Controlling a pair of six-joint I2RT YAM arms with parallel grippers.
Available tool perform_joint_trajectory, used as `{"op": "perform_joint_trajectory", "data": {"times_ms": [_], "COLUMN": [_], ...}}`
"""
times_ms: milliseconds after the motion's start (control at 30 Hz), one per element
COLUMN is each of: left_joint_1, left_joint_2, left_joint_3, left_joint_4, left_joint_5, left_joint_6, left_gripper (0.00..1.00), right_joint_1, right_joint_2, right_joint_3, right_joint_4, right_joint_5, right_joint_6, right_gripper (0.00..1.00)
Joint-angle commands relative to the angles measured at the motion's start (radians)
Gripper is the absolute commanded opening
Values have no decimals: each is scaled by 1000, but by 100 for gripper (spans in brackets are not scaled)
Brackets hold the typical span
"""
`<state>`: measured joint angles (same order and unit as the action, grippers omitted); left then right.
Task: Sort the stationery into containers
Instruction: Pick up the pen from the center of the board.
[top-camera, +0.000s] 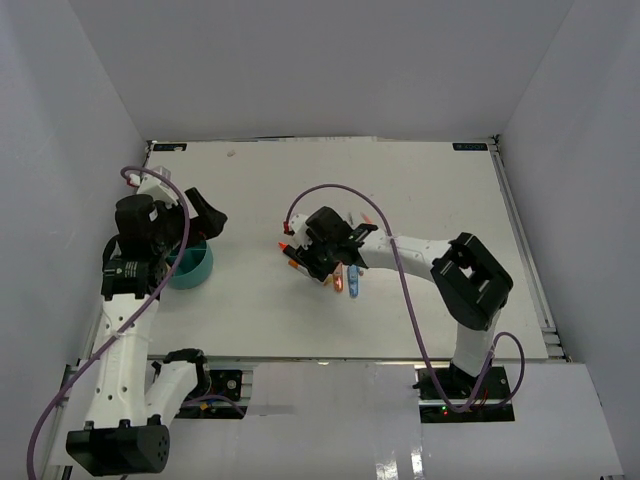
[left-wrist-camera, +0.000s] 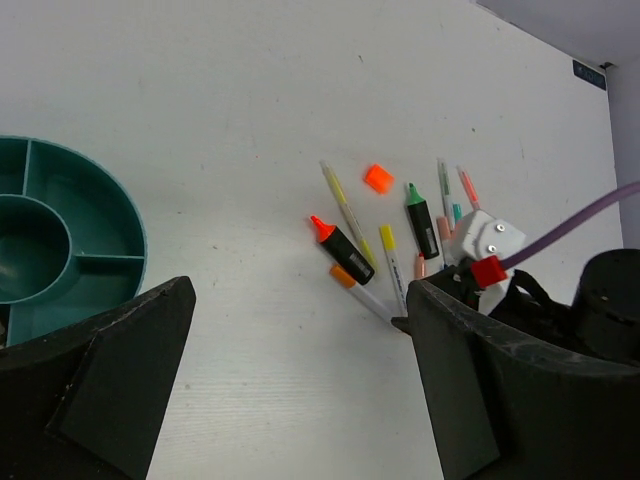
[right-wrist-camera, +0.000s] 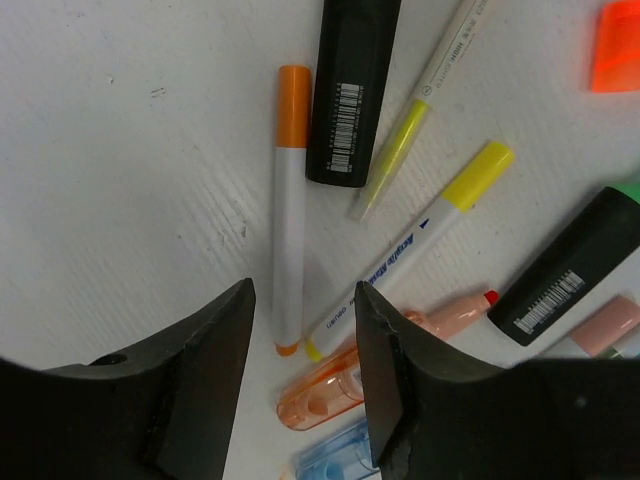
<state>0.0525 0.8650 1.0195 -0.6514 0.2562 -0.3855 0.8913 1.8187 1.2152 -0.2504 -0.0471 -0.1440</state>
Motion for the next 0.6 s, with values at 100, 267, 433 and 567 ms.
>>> {"op": "perform_joint_trajectory", "data": {"times_ms": [100, 267, 433, 567], "left_joint_1": [-34, -36, -36, -36], "left_joint_2": [-11, -6, -3, 0], "left_joint_3": [-21, -30, -35, -38], "left_joint_4": [24, 25, 29, 29], "left_joint_5": [25, 38, 51, 57], "left_joint_6": [16, 8, 5, -1], "left_gripper": [98, 98, 98, 98], "right_joint_1": [37, 43, 52, 67], "right_joint_2": [59, 80, 100, 102], "right_joint_3": [67, 53, 35, 15], "right_joint_4": [-38, -36, -33, -21], "right_joint_5": [38, 43, 79, 99], "right_joint_6": [-17, -16, -16, -22], "right_gripper": [47, 45, 40, 38]}}
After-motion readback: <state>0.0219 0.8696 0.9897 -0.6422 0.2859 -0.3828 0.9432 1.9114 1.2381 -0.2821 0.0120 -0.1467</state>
